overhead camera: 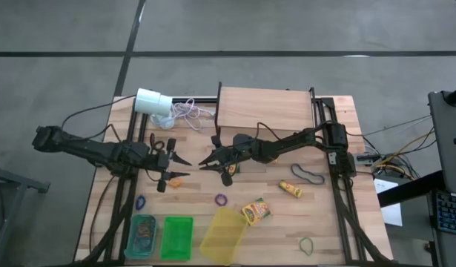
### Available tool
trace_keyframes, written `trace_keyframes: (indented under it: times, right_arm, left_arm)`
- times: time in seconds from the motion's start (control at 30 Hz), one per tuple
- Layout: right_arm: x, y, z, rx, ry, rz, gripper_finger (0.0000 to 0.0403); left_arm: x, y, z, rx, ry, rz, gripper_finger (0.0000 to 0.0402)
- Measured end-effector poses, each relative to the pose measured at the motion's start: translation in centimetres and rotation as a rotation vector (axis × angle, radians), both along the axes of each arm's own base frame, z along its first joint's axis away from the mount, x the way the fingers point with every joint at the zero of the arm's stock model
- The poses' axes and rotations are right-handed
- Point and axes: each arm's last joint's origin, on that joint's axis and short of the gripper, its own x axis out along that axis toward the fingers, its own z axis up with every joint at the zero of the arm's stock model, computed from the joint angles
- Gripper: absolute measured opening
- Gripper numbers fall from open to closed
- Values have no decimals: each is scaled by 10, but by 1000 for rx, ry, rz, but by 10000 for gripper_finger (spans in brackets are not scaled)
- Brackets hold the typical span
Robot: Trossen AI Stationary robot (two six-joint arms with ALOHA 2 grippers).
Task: Pick & Place Office Desk Supplies
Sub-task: Put the blue rubberband into the blue bin
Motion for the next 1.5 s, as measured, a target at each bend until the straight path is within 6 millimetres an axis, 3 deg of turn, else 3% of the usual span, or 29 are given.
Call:
trace_keyframes:
  times: [1.13,1.5]
  right_arm:
    - [0,0,-2,1,20,0,68]
    - [-2,1,4,170,68,5,68]
  left_arm:
    - [0,0,-2,-70,33,21,161]
    - [0,0,-2,-74,34,23,162]
